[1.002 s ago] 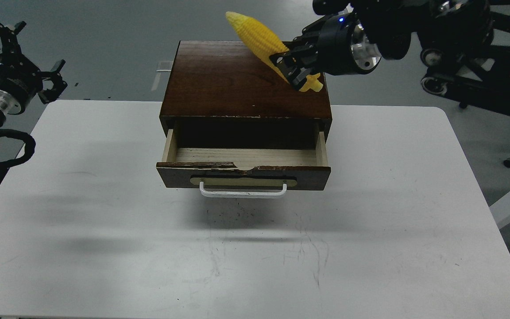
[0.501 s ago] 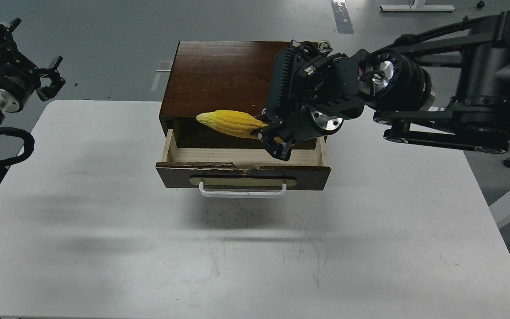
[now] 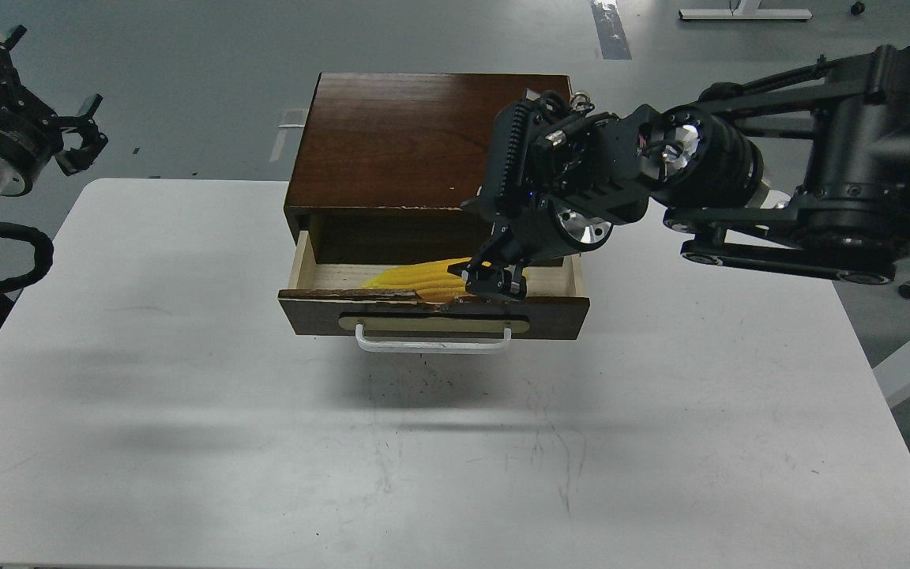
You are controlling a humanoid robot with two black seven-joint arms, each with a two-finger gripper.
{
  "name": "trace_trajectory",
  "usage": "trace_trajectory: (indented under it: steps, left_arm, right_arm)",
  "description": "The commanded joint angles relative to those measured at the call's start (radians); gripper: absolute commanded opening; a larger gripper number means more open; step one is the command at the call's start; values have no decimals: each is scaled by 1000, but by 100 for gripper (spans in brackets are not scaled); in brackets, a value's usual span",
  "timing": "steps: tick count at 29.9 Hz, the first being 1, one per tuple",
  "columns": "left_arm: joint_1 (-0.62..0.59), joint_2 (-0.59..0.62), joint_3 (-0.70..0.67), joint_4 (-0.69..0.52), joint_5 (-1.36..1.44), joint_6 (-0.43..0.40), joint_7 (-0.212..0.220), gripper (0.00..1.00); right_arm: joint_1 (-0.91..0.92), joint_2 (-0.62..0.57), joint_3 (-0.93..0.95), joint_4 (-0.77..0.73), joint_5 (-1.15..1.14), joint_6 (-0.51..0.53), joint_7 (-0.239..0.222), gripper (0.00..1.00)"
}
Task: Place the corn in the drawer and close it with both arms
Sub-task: 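Release the corn and withdraw the right gripper upward, then move the left gripper down to the front of the drawer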
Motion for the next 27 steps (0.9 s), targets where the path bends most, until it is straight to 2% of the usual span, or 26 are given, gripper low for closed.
trace_trajectory:
  steps: [1,2,4,7,11,13,17,22,23,27]
  left_arm:
    - [-32,2,5,-2,3,0,16,98]
    - [-57,8,8,-13,5,0,18,96]
    - [-86,17,9,-31,11,0,22,95]
    - [-128,71,17,-135,14,0,32,91]
    - [-134,109,17,-261,52,0,27,90]
    - [-143,111,15,-327,173,0,19,90]
    - [-143,112,9,-435,330,0,16,89]
    - [-143,164,-9,-678,598,0,7,89]
    - [-143,165,-9,-679,599,0,7,89]
    - [-132,229,-32,-945,822,0,4,87]
  right_arm:
    - [-4,-11,82,-25,164,1,0,90]
    - [-6,-34,118,-37,242,1,0,95]
    - [-6,-62,156,-53,335,3,-1,96]
    - [-18,-120,213,-94,537,3,-1,97]
    - [-55,-200,258,-160,780,4,0,99]
    - [-110,-218,293,-220,948,4,0,99]
    - [-190,-264,369,-280,1111,3,0,99]
    - [-354,-318,538,-430,1300,1,8,100]
    - [-354,-318,538,-430,1300,1,8,100]
    - [-478,-352,676,-517,1442,-2,29,100]
